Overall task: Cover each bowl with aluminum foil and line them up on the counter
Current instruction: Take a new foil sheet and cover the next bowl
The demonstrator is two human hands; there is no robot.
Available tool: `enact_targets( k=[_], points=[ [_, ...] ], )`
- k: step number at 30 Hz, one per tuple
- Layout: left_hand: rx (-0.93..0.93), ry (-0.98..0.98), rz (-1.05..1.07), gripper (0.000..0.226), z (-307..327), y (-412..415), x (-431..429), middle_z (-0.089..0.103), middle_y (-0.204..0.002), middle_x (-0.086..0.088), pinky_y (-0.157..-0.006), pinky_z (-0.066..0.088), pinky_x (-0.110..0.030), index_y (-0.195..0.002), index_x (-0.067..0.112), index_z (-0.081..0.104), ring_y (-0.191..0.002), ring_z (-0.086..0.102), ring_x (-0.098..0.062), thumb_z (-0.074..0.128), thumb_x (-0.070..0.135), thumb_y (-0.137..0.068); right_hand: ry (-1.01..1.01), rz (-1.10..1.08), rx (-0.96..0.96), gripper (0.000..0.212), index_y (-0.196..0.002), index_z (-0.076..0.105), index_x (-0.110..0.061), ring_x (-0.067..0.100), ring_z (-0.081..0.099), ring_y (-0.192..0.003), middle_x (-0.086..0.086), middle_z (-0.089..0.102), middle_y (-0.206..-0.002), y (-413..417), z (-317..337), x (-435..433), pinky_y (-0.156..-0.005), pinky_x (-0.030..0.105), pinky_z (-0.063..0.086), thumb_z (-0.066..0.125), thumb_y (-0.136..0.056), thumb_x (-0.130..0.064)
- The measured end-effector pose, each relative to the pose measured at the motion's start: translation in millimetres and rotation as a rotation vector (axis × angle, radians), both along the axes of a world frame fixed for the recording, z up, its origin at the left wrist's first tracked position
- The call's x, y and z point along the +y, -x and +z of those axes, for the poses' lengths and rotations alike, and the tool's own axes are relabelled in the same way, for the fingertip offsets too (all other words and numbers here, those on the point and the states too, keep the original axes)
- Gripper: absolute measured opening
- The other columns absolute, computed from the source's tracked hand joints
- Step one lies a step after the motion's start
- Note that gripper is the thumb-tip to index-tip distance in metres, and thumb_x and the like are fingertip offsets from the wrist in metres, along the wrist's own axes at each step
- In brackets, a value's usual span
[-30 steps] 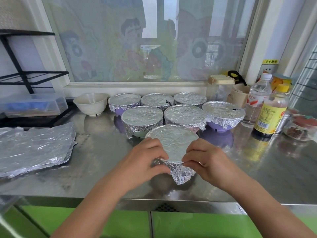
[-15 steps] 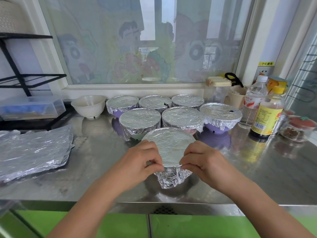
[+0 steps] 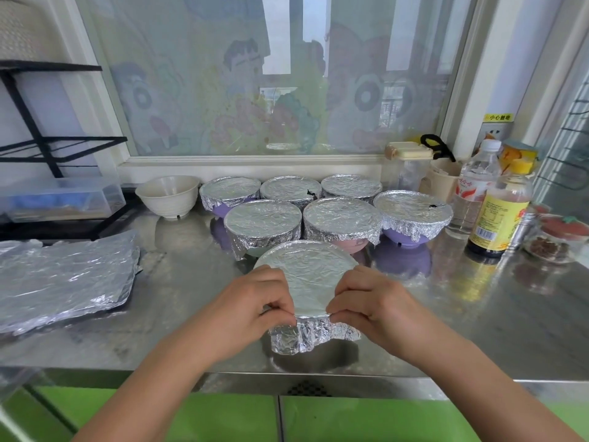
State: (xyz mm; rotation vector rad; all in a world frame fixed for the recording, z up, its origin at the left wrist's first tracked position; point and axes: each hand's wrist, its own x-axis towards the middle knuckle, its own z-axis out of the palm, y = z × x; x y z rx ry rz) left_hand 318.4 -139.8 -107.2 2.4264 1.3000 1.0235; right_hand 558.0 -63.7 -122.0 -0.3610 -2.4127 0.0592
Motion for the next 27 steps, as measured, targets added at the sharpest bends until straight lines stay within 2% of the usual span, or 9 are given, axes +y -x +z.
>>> enact_targets(
  k=[3,6,10,13,17,20,24,27],
  points=[
    [0.033,-0.036,0.033,0.02,-0.5,3.1,-1.8,0.055,-0.084,0.015,-0.071,0.047,-0.02,-0.077,0.025,0.067,-0.08,0.055,0.0,0.071,0.044,-0.076,-0.014,-0.005,-0.003,0.014,-0.085,0.073,-0.016,0.014,0.055,-0.078,-0.004,0.059,-0.086,7.9,0.1,-1.0,-0.069,0.027,0.047,0.065,-0.09,-0.027],
    [0.101,-0.101,0.055,0.024,-2.5,0.3,0.1,0.052,-0.08,0.016,-0.07,0.042,-0.017,-0.074,0.023,0.065,-0.08,0.048,0.002,0.067,0.046,-0.078,-0.014,-0.004,-0.008,0.01,-0.087,0.073,-0.017,0.014,0.054,-0.079,-0.005,0.059,-0.087,14.5,-2.6,-2.9,-0.069,0.029,0.048,0.068,-0.089,-0.025],
    [0.096,-0.107,0.048,0.02,-1.4,6.1,-2.1,0.052,-0.077,0.016,-0.07,0.038,-0.01,-0.071,0.02,0.065,-0.077,0.048,0.005,0.074,0.037,-0.077,0.008,-0.011,0.027,0.025,-0.096,0.076,-0.015,0.013,0.057,-0.083,-0.002,0.062,-0.09,6.4,-1.9,-1.7,-0.076,0.019,0.045,0.064,-0.09,-0.036],
    [0.046,-0.099,0.049,0.017,-2.0,12.5,-2.9,0.054,-0.078,0.014,-0.069,0.042,-0.013,-0.072,0.019,0.068,-0.075,0.05,0.003,0.077,0.034,-0.075,0.01,-0.024,0.039,0.026,-0.093,0.077,-0.014,0.013,0.058,-0.083,-0.001,0.063,-0.089,-0.9,1.5,2.5,-0.077,0.017,0.044,0.063,-0.089,-0.035],
    [0.03,-0.138,0.086,0.024,-5.5,9.8,-2.0,0.054,-0.081,0.015,-0.071,0.041,-0.012,-0.075,0.021,0.07,-0.077,0.051,0.001,0.075,0.044,-0.073,-0.012,-0.015,0.03,0.022,-0.087,0.076,-0.015,0.013,0.056,-0.079,-0.002,0.062,-0.086,3.9,-1.1,4.3,-0.074,0.019,0.043,0.063,-0.091,-0.032],
    [0.048,-0.164,0.077,0.021,-9.1,0.0,-1.9,0.053,-0.081,0.015,-0.071,0.042,-0.016,-0.077,0.02,0.07,-0.079,0.05,-0.005,0.074,0.041,-0.075,-0.026,-0.016,0.024,0.022,-0.085,0.075,-0.016,0.013,0.055,-0.077,-0.003,0.061,-0.085,8.4,-0.3,3.0,-0.073,0.018,0.042,0.062,-0.092,-0.032],
    [0.053,-0.157,0.081,0.016,-8.8,-4.3,-0.7,0.054,-0.076,0.013,-0.068,0.043,-0.02,-0.072,0.019,0.07,-0.077,0.048,-0.005,0.076,0.034,-0.076,-0.04,-0.012,0.001,0.019,-0.088,0.075,-0.016,0.014,0.055,-0.078,-0.003,0.06,-0.086,10.9,-0.7,1.8,-0.073,0.017,0.041,0.064,-0.091,-0.032],
    [0.048,-0.146,0.087,0.013,-6.9,-0.7,-0.6,0.054,-0.077,0.014,-0.068,0.043,-0.02,-0.072,0.02,0.07,-0.077,0.049,-0.004,0.078,0.03,-0.074,-0.019,-0.03,0.017,0.024,-0.092,0.076,-0.015,0.015,0.057,-0.08,-0.002,0.061,-0.088,4.6,-1.4,3.6,-0.073,0.022,0.045,0.066,-0.088,-0.037]
  ],
)
